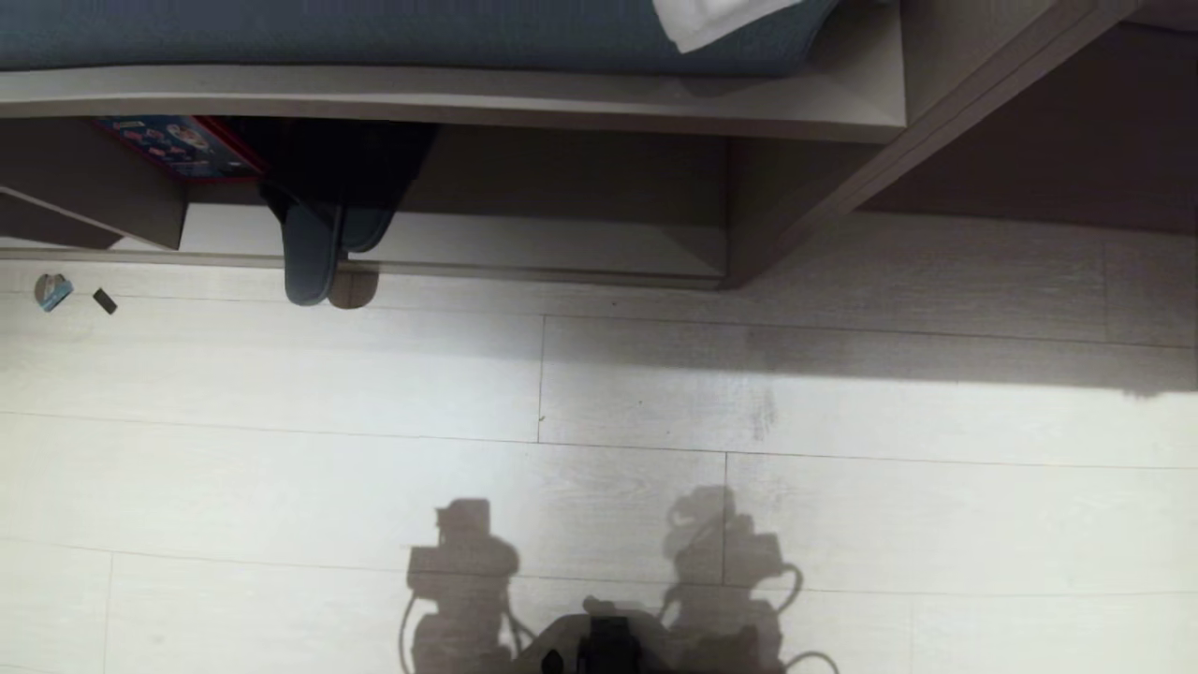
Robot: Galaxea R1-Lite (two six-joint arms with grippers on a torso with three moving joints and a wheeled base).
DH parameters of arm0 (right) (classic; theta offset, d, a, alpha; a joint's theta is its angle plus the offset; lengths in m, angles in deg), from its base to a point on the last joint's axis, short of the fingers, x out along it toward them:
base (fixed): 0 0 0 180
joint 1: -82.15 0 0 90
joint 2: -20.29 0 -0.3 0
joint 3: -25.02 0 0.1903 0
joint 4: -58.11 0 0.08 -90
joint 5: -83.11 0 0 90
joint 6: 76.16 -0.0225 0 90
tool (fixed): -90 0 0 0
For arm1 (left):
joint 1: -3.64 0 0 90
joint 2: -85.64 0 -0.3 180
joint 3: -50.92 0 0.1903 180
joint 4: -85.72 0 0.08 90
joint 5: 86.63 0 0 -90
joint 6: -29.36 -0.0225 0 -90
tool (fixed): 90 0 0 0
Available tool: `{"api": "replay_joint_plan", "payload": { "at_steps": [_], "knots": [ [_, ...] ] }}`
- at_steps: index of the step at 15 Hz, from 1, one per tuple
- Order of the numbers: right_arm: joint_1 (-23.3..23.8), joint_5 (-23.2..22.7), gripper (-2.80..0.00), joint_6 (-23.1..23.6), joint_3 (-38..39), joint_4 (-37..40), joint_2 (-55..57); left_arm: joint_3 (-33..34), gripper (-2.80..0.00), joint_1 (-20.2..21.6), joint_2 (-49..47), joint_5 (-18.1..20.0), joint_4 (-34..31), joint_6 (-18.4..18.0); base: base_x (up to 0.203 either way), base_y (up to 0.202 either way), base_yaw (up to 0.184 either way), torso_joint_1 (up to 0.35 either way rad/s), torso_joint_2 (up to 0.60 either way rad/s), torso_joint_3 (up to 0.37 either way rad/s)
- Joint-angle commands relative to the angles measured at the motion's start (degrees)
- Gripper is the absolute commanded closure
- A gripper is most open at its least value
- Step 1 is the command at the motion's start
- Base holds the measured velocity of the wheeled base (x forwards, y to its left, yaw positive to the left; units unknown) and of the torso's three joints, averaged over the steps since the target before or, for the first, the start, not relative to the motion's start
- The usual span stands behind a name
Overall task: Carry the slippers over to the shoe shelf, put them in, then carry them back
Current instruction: Pick up the slippers in the shoe cabinet
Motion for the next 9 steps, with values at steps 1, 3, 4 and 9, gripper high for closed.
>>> {"api": "replay_joint_plan", "payload": {
  "at_steps": [1, 3, 4, 9],
  "knots": [
    [0.00, 0.09, 0.00, 0.14, 0.00, -0.05, 0.09, 0.00, 0.00, 0.02, -0.15, -0.01, 0.06, 0.02, 0.000, 0.000, 0.000, 0.002, 0.00, 0.202],
    [0.00, 0.09, 0.00, 0.14, 0.00, -0.05, 0.09, 0.00, 0.00, 0.02, -0.13, -0.01, 0.06, 0.02, 0.000, 0.000, 0.000, 0.001, 0.00, 0.203],
    [-0.05, 0.09, 0.00, 0.14, 0.00, -0.05, 0.09, 0.00, 0.00, 0.02, -0.13, -0.01, 0.06, 0.02, 0.000, 0.000, 0.000, -0.002, 0.01, 0.198],
    [0.00, 0.09, 0.00, 0.14, 0.00, -0.05, 0.09, 0.00, 0.00, 0.02, -0.13, -0.01, 0.06, 0.02, 0.000, 0.000, 0.000, 0.001, 0.00, 0.202]
  ]
}}
